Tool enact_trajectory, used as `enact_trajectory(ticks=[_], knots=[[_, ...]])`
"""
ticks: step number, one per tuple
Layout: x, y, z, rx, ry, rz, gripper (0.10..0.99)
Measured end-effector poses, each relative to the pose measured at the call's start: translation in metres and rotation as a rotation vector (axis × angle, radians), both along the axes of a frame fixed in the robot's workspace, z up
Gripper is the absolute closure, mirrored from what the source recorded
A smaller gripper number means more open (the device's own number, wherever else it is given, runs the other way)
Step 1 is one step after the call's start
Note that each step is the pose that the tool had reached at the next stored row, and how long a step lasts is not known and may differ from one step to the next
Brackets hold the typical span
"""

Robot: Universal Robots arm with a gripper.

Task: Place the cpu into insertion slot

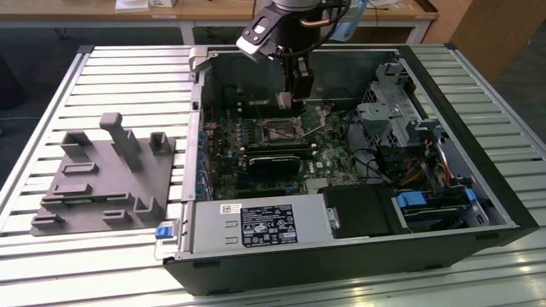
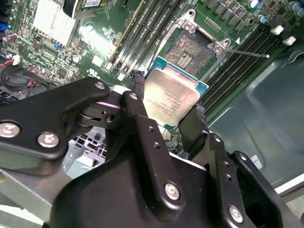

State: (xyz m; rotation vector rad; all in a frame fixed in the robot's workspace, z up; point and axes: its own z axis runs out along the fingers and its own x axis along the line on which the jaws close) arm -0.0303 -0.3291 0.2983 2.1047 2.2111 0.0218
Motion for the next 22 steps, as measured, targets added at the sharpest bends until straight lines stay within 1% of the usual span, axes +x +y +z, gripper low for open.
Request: enact_trajectory(ticks=[4, 8, 13, 22], knots=[[0.0000, 0.0014, -0.0033, 0.000, 0.0000, 0.000, 0.549], [0.0000, 0.0053, -0.0058, 0.000, 0.0000, 0.000, 0.549], [-0.0001, 0.0085, -0.0091, 0.000, 0.0000, 0.000, 0.549], [-0.0006, 0.0092, -0.0140, 0.000, 0.0000, 0.000, 0.549]])
